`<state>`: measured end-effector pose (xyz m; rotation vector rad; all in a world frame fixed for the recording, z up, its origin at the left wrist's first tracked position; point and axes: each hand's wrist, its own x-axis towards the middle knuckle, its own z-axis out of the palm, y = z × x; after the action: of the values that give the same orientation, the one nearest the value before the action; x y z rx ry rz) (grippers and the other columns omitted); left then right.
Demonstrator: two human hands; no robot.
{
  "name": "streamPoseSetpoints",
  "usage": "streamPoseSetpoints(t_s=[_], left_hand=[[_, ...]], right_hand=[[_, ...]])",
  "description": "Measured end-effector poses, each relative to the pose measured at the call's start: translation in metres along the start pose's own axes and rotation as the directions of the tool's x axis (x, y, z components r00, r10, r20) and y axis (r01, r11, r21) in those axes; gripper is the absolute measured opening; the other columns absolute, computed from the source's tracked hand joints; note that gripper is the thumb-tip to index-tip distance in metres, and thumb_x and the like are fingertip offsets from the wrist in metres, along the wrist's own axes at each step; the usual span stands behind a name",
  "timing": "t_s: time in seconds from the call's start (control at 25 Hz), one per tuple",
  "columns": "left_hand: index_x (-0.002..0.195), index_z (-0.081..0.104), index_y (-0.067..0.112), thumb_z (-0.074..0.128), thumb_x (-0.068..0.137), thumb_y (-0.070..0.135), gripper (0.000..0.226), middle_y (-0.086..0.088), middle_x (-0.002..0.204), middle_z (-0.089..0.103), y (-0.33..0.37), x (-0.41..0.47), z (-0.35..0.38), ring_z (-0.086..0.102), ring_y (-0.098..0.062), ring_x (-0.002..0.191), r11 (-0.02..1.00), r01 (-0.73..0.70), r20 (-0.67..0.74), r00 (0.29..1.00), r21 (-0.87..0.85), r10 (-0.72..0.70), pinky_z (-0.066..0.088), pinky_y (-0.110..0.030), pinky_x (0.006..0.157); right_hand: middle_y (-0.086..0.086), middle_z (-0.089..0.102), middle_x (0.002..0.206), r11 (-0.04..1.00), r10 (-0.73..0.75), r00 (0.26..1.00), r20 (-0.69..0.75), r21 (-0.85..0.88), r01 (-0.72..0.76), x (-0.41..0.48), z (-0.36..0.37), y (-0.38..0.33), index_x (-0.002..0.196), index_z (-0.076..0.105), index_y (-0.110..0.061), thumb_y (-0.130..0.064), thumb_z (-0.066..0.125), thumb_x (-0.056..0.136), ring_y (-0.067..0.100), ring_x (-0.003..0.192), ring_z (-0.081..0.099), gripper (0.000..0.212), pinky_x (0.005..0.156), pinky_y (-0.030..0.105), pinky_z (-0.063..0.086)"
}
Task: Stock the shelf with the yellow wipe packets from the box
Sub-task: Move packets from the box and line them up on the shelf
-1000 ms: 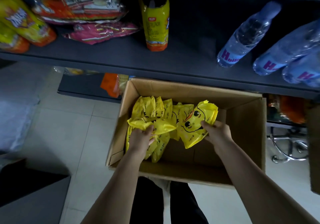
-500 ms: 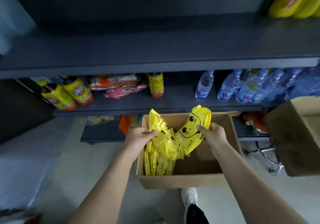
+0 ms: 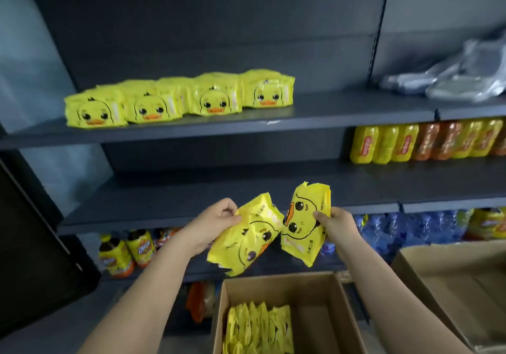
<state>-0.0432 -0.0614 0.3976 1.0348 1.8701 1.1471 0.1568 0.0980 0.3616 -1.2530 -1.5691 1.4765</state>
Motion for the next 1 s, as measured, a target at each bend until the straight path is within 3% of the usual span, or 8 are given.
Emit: streamPoseSetpoints(t_s=[0.12,0.28,0.36,0.52,0.68,0.8,1.0], left_hand=[[0.079,0.049,0.017,0.056,0.091,0.015,0.015,-0.009,0.081,0.055,0.046,-0.003,0.006,0.044,-0.018,0.076,0.992,-0.072,-0.095,0.992,0.102,0.082,0.033,-0.029,0.066],[0.089,0.055,0.013,0.057,0.091,0.017,0.005,-0.001,0.090,0.063,0.105,-0.004,0.020,0.054,-0.013,0.084,0.961,-0.136,-0.208,0.960,0.242,0.188,0.037,-0.019,0.066],[0.092,0.058,0.012,0.058,0.090,0.018,0.006,-0.003,0.097,0.065,0.130,-0.002,0.022,0.057,-0.015,0.090,0.941,-0.154,-0.243,0.942,0.303,0.232,0.039,-0.017,0.068],[0.095,0.062,0.012,0.061,0.089,0.021,0.011,-0.006,0.103,0.066,0.170,0.011,0.011,0.060,-0.021,0.098,0.899,-0.182,-0.283,0.908,0.399,0.309,0.045,-0.031,0.083],[0.098,0.063,0.010,0.060,0.089,0.021,0.014,-0.006,0.110,0.064,0.203,0.042,-0.008,0.057,-0.020,0.104,0.877,-0.206,-0.307,0.882,0.434,0.359,0.043,-0.031,0.090],[0.106,0.065,0.006,0.059,0.090,0.020,0.022,-0.008,0.118,0.062,0.220,0.080,-0.024,0.055,-0.022,0.113,0.846,-0.240,-0.281,0.870,0.477,0.405,0.039,-0.029,0.091],[0.105,0.067,0.007,0.057,0.091,0.020,0.021,-0.006,0.112,0.064,0.237,0.166,-0.058,0.057,-0.020,0.106,0.788,-0.283,-0.209,0.865,0.546,0.456,0.041,-0.027,0.088]], right_hand=[[0.005,0.062,0.077,0.998,-0.057,0.998,0.039,0.043,0.055,0.000,-0.029,-0.037,0.095,0.058,-0.007,-0.010,0.049,0.096,0.016,0.062,0.056,0.010,0.049,0.021,0.042],[0.009,0.063,0.092,0.987,-0.158,0.987,0.023,0.043,0.157,0.006,-0.062,-0.074,0.100,0.056,-0.009,-0.014,0.051,0.095,0.023,0.077,0.059,0.009,0.067,0.031,0.048],[0.008,0.063,0.088,0.975,-0.217,0.976,-0.025,0.049,0.218,0.008,-0.078,-0.090,0.096,0.057,-0.009,-0.017,0.055,0.093,0.023,0.078,0.058,0.009,0.071,0.034,0.048],[0.013,0.069,0.084,0.963,-0.256,0.963,-0.087,0.065,0.262,0.020,-0.094,-0.119,0.079,0.064,-0.009,-0.024,0.061,0.089,0.031,0.079,0.066,0.018,0.079,0.044,0.054],[0.018,0.068,0.090,0.948,-0.316,0.941,-0.122,-0.004,0.318,0.044,-0.091,-0.146,0.092,0.065,-0.004,-0.027,0.057,0.091,0.033,0.080,0.064,0.024,0.072,0.038,0.052],[0.011,0.063,0.086,0.924,-0.381,0.909,-0.169,-0.082,0.373,0.071,-0.084,-0.165,0.098,0.060,-0.005,-0.028,0.050,0.095,0.024,0.072,0.057,0.025,0.062,0.031,0.045],[0.009,0.059,0.093,0.888,-0.454,0.858,-0.240,-0.208,0.411,0.125,-0.070,-0.203,0.102,0.057,-0.006,-0.028,0.046,0.096,0.027,0.086,0.053,0.025,0.073,0.031,0.041]])
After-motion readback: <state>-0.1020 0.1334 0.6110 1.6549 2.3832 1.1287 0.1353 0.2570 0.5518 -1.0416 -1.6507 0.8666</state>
